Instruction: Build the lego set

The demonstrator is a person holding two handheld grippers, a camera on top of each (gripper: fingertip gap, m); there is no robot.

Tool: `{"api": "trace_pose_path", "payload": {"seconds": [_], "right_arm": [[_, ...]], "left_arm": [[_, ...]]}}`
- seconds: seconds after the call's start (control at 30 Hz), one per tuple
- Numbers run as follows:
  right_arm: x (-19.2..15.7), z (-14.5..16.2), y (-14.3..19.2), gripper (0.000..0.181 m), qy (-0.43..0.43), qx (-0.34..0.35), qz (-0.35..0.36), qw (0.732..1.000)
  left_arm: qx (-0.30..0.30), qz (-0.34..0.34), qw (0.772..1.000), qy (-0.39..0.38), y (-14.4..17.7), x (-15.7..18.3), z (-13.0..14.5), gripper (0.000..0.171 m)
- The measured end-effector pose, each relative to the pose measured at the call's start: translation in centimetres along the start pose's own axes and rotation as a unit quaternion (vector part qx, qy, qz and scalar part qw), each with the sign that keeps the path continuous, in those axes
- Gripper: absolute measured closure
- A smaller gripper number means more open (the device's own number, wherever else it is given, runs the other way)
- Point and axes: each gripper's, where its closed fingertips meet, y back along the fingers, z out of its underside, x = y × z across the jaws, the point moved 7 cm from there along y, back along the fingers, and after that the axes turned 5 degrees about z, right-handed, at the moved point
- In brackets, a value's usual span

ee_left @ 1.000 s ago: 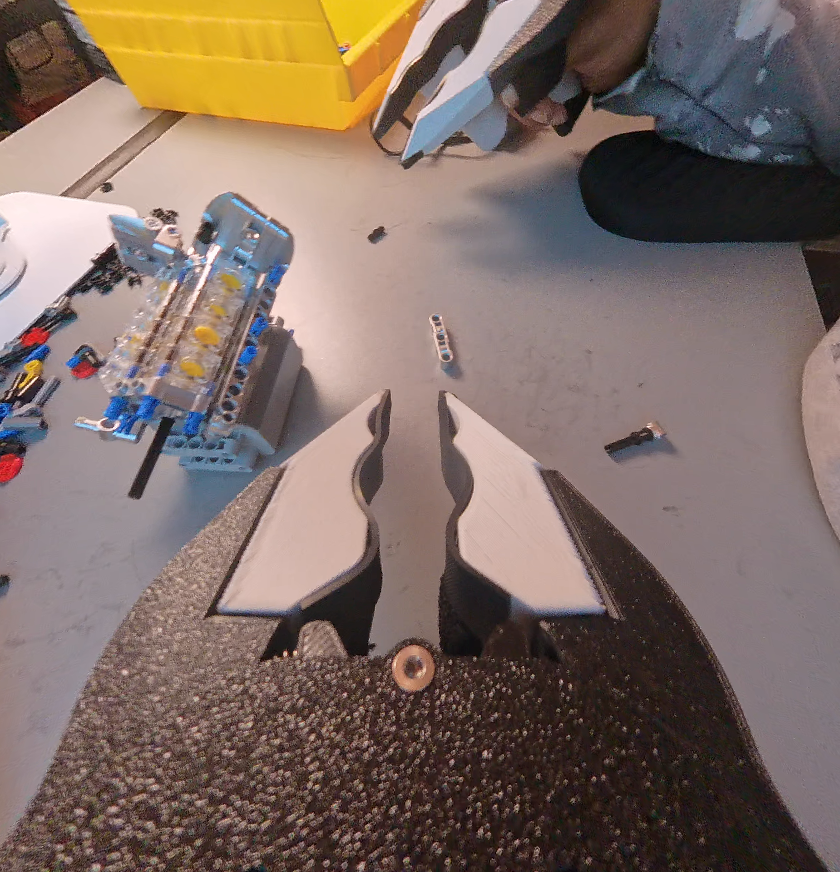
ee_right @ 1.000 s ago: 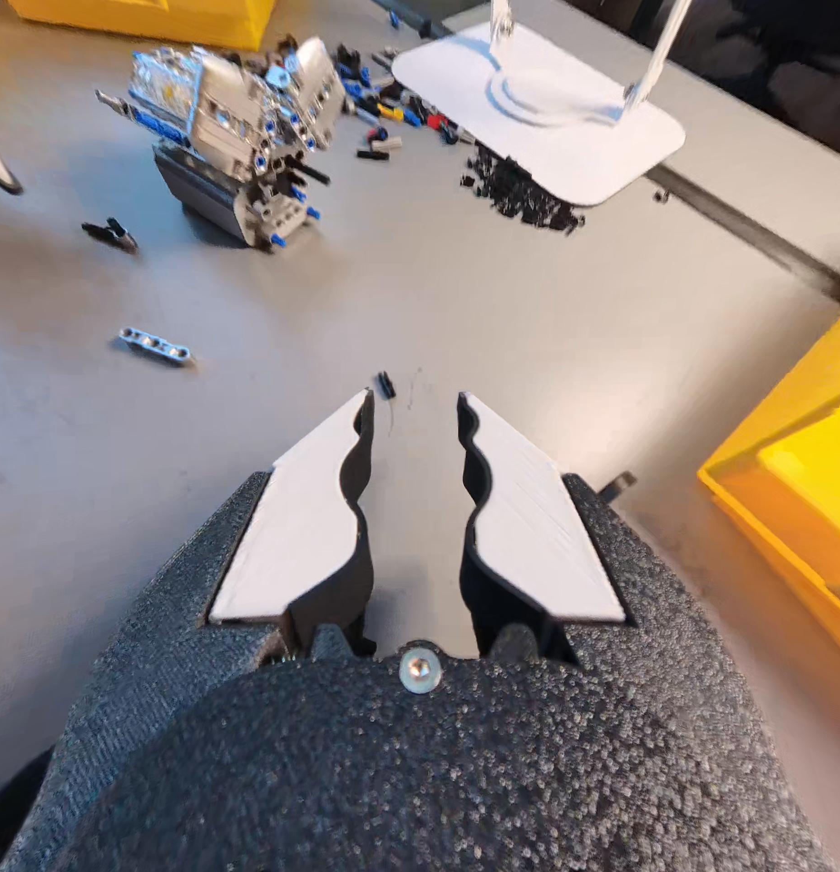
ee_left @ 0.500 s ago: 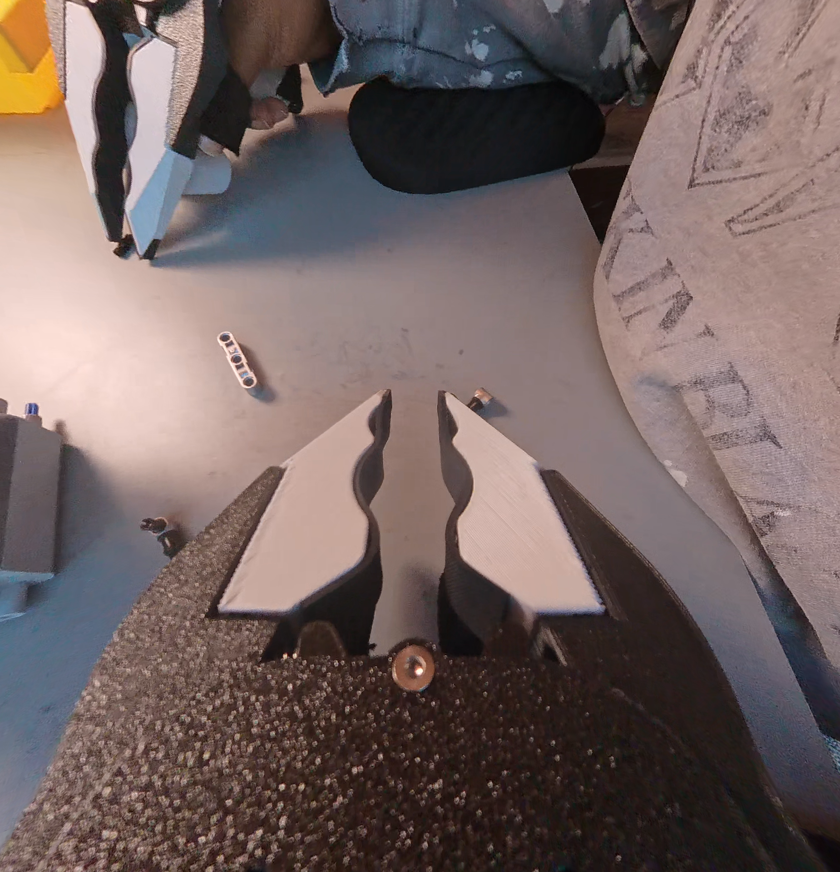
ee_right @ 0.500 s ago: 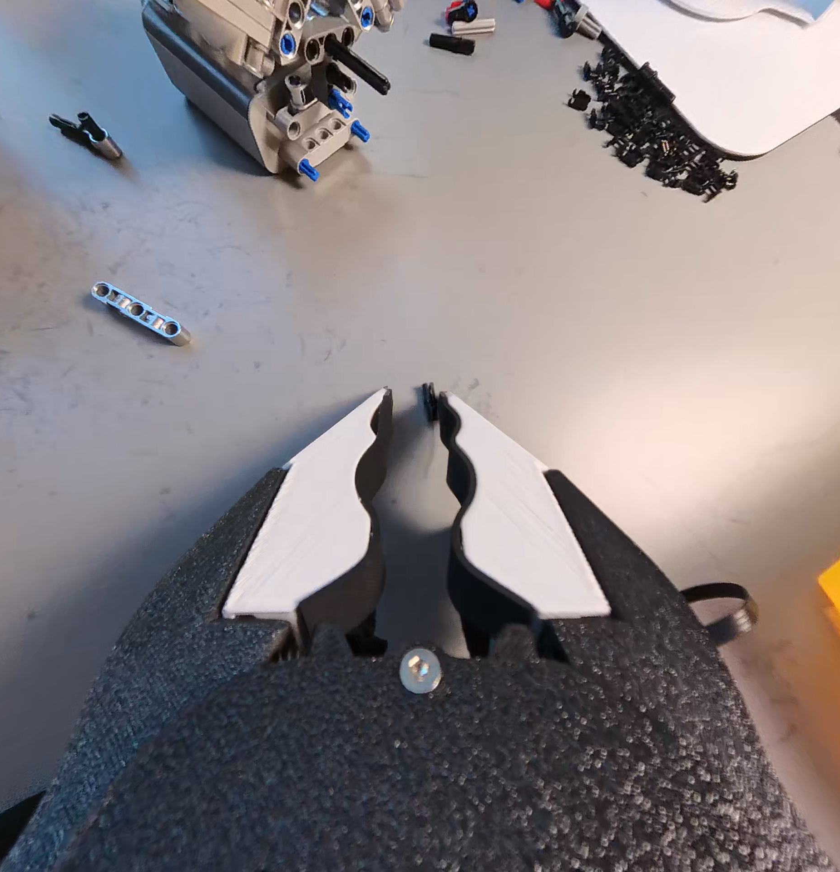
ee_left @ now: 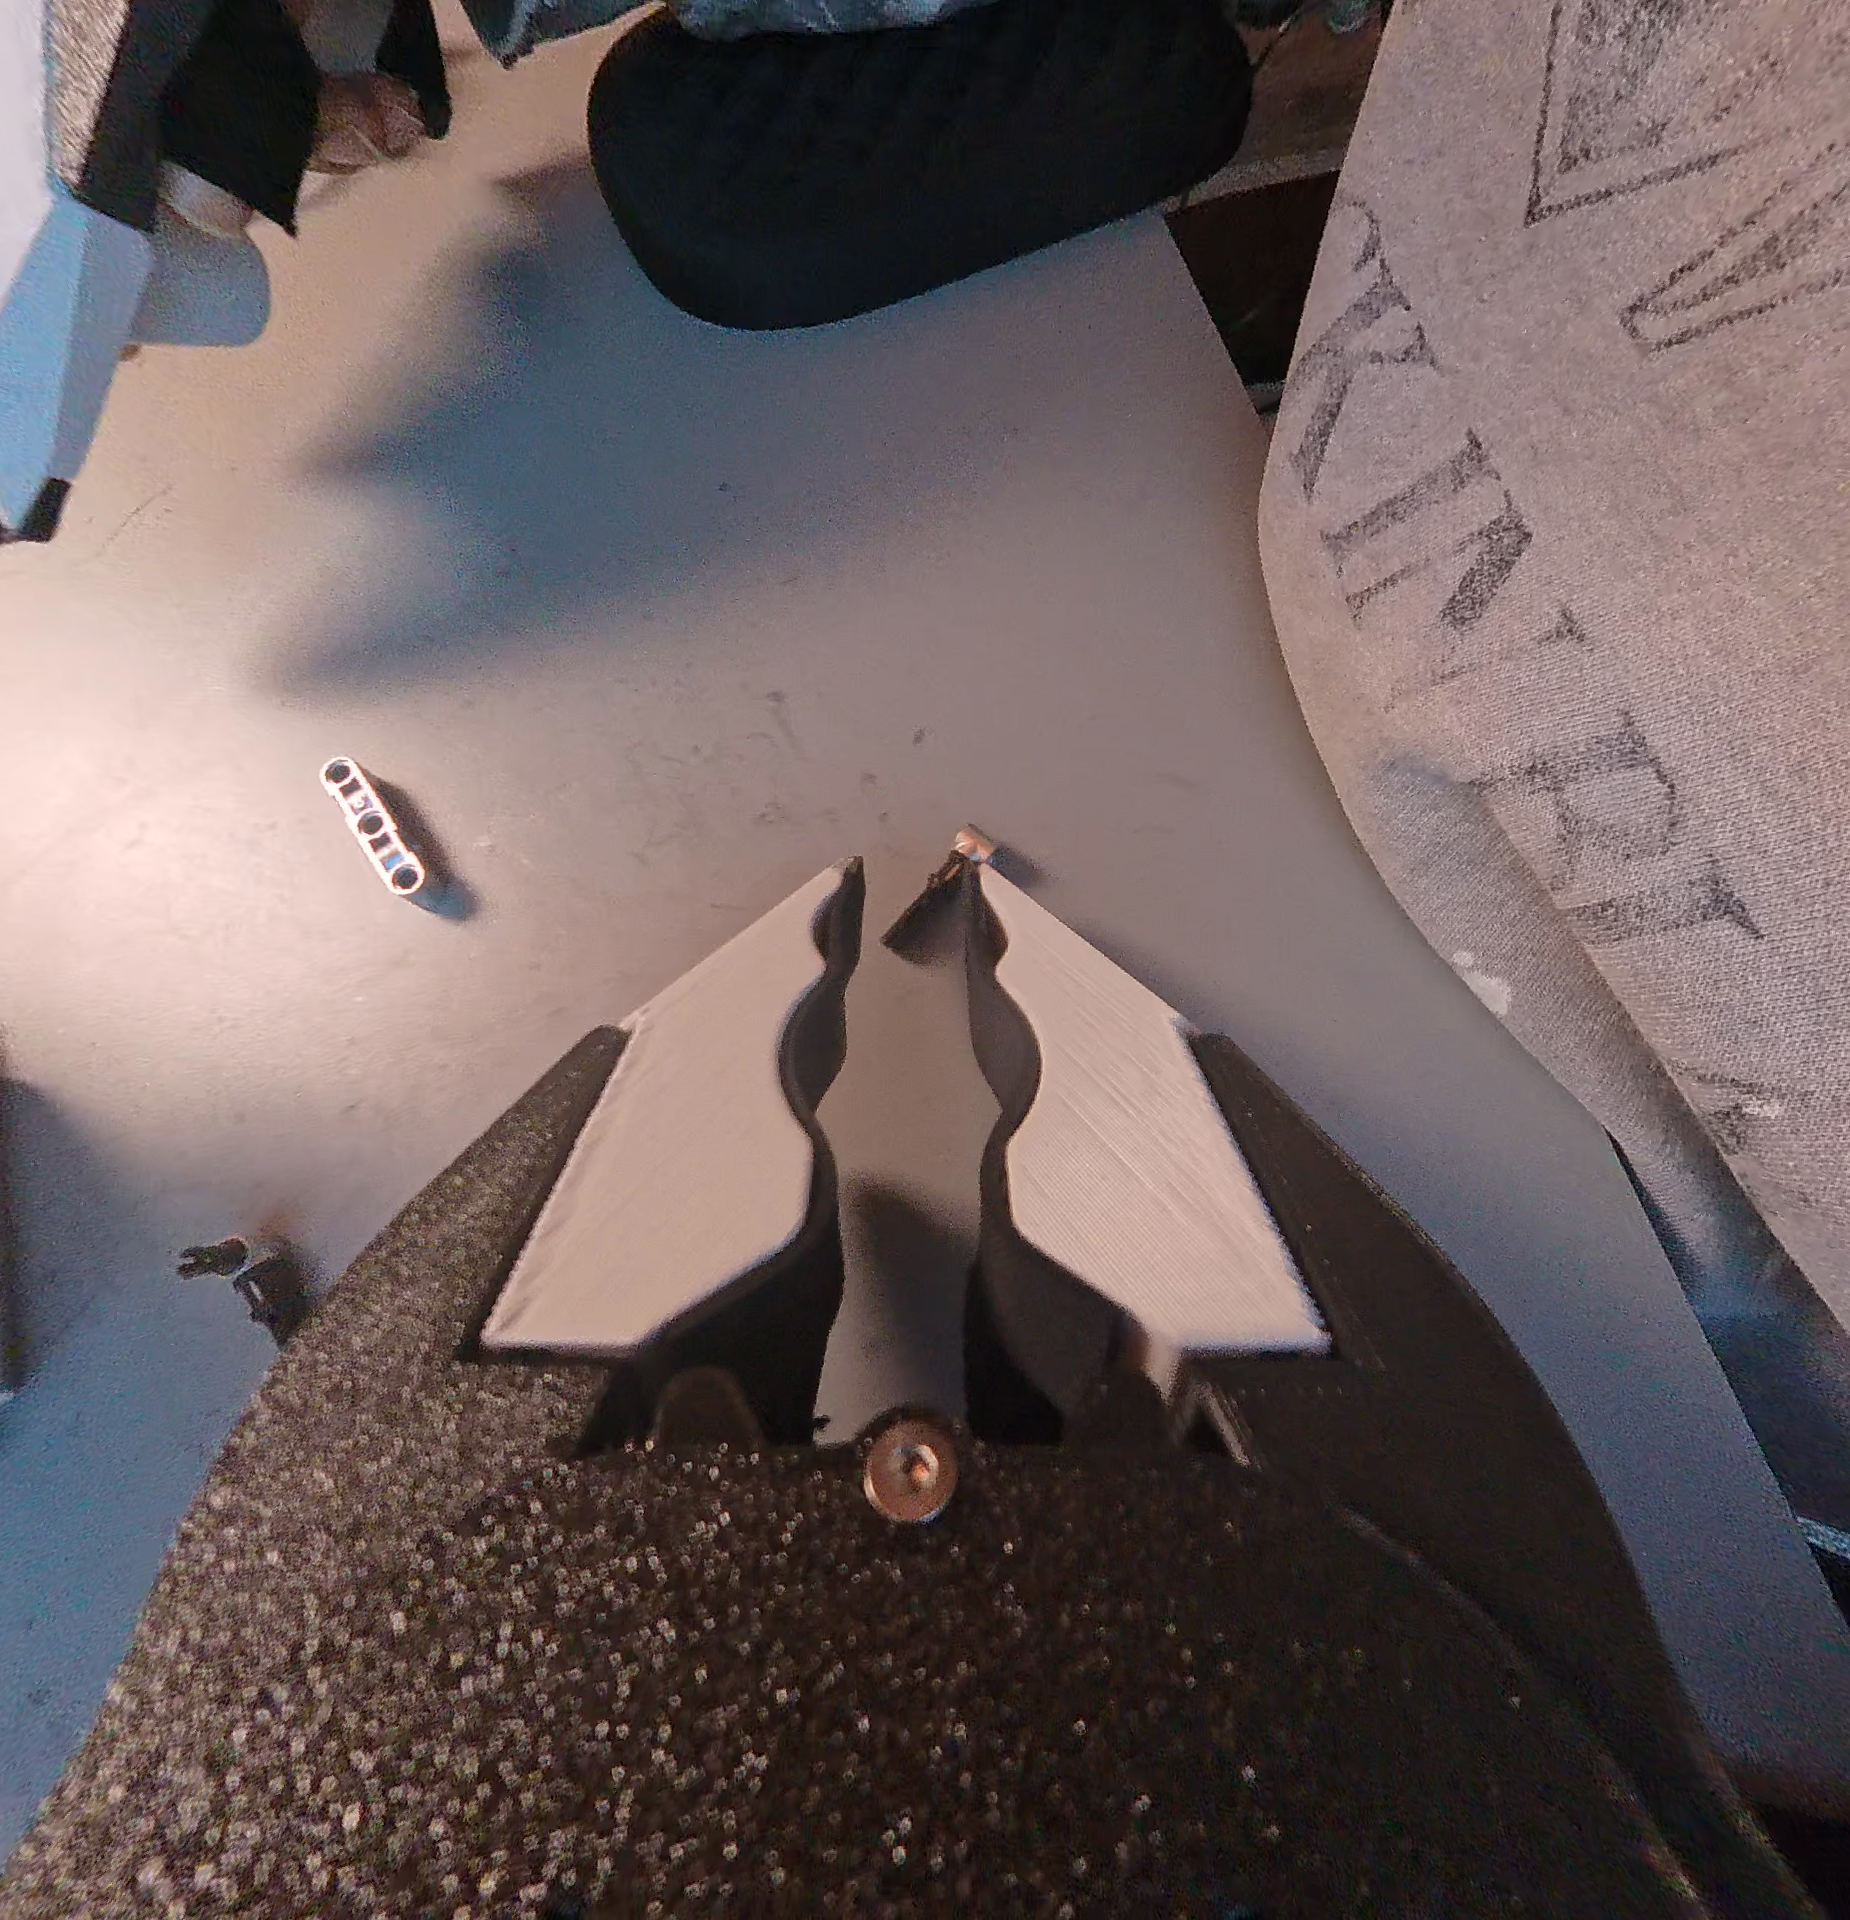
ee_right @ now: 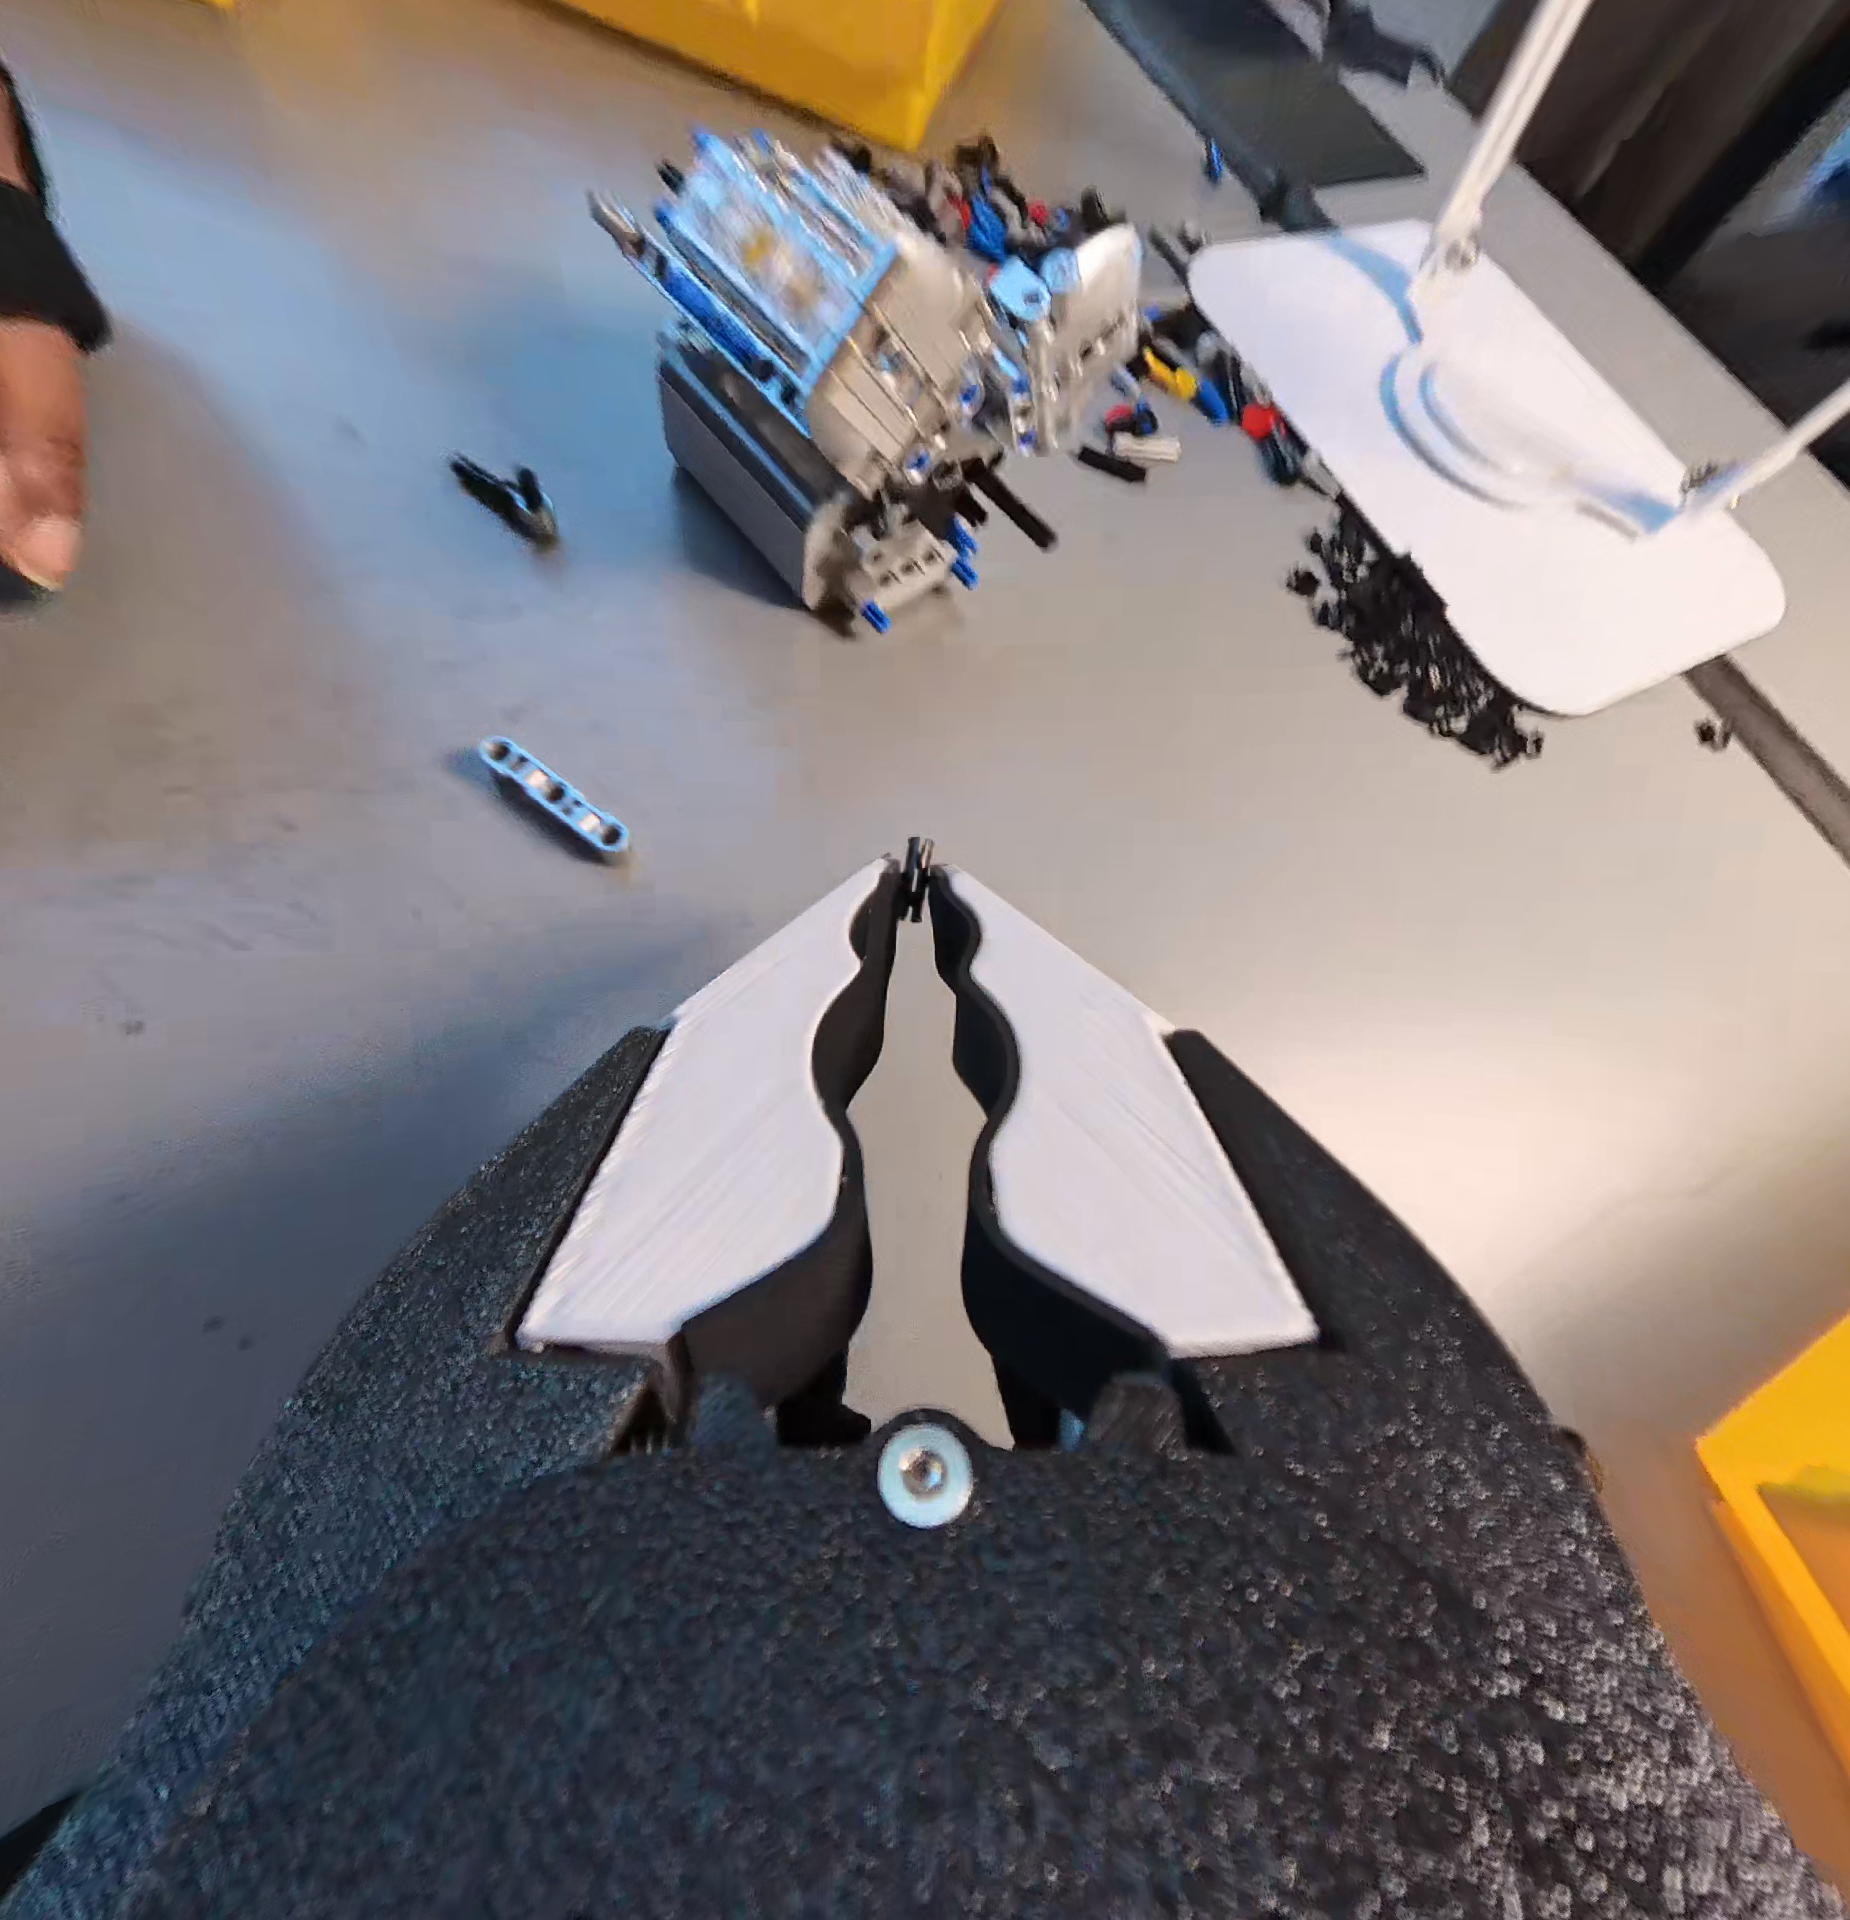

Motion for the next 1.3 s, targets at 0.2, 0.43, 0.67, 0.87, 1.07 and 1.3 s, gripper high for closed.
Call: {"api": "trace_pose_path", "payload": {"seconds": [0.2, 0.43, 0.67, 0.87, 1.07, 1.3], "right_arm": [[-2.6, -1.5, 0.3, 0.176, 0.001, 0.065, -0.065, 0.996], [-5.1, -1.8, 0.6, 0.177, 0.006, 0.077, -0.15, 0.986], [-8.1, -0.8, 0.4, 0.176, 0.062, 0.029, -0.217, 0.974], [-8.7, -0.8, 0.2, 0.176, 0.074, 0.023, -0.219, 0.973], [-9.0, -0.7, -0.1, 0.177, 0.084, 0.011, -0.213, 0.973], [-8.6, -0.5, -0.2, 0.177, 0.082, 0.002, -0.199, 0.977]], "left_arm": [[-0.034, -0.007, 0.999, -0.003, -0.8, 0.0, 0.3, 0.168], [-0.034, -0.065, 0.995, 0.06, -0.2, -2.0, 0.7, 0.169], [-0.049, -0.168, 0.983, 0.052, 0.6, -3.9, 1.4, 0.169], [-0.03, -0.15, 0.988, 0.018, 0.4, -3.1, 0.7, 0.168], [0.009, -0.153, 0.984, 0.095, 1.5, -4.1, 0.7, 0.168], [0.02, -0.145, 0.974, 0.175, 0.4, -4.5, -0.1, 0.165]]}}
